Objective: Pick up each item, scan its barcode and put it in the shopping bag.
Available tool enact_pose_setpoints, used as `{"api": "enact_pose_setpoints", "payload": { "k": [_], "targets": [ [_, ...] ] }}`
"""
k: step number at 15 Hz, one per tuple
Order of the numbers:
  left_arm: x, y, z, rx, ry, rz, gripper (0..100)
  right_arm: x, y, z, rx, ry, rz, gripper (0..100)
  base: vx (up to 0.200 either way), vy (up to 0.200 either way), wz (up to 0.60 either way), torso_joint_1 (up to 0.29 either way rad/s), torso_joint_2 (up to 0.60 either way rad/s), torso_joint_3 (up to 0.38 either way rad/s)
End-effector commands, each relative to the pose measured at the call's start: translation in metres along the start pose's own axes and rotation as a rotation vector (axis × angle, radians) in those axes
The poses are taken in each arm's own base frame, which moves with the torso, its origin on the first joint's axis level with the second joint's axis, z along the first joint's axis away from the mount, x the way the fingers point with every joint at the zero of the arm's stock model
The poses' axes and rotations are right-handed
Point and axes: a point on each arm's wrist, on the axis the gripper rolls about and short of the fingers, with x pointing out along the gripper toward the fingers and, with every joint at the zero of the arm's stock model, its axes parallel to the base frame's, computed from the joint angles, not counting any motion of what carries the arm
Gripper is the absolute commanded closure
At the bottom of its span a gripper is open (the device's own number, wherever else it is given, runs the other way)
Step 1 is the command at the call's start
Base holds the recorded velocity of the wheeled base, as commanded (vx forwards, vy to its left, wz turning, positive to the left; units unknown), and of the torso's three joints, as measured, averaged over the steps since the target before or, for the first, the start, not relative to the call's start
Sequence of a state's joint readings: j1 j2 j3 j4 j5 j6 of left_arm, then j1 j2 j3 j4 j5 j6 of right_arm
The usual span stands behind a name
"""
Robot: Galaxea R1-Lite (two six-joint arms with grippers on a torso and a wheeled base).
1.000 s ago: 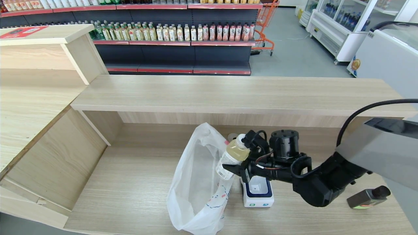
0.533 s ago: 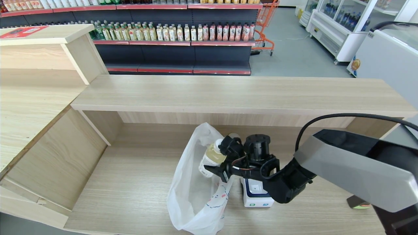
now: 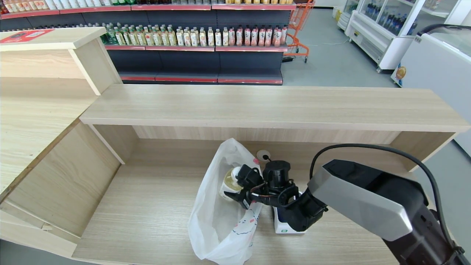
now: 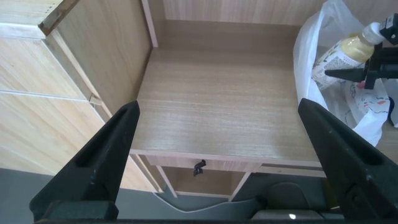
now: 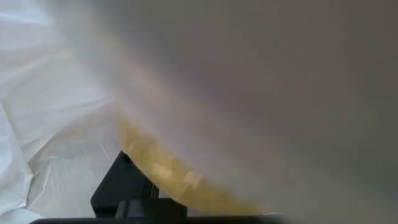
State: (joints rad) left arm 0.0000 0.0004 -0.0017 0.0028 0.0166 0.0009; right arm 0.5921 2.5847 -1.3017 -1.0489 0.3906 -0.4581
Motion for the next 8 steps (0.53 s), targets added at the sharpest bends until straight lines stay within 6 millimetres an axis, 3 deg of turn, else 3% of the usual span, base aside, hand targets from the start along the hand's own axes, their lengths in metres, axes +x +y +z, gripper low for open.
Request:
{"api": "enact_pose_setpoints", "payload": {
  "k": [1, 3, 4, 7, 8],
  "targets": [
    [0.000, 0.000, 0.000, -0.001, 0.000, 0.000, 0, 0.003, 0.003, -0.015, 0.009, 0.021, 0.006, 100, 0.000, 0.000, 0.00, 0.000, 0.00, 0.000],
    [0.000, 0.000, 0.000, -0.001, 0.000, 0.000, 0, 0.002, 0.003, -0.019, 0.013, 0.027, 0.002, 100, 0.000, 0.000, 0.00, 0.000, 0.00, 0.000],
    [0.000, 0.000, -0.001, 0.001, 0.002, 0.000, 0, 0.001, 0.002, -0.019, 0.012, 0.025, 0.000, 0, 0.000, 0.000, 0.00, 0.000, 0.00, 0.000],
    [0.000, 0.000, 0.000, -0.001, 0.000, 0.000, 0, -0.005, -0.006, 0.007, 0.063, -0.030, -0.023, 0, 0.000, 0.000, 0.00, 0.000, 0.00, 0.000],
    [0.000, 0.000, 0.000, 0.001, 0.000, 0.000, 0, -0.013, -0.014, 0.030, 0.129, -0.069, -0.037, 0, 0.000, 0.000, 0.00, 0.000, 0.00, 0.000]
  ]
}}
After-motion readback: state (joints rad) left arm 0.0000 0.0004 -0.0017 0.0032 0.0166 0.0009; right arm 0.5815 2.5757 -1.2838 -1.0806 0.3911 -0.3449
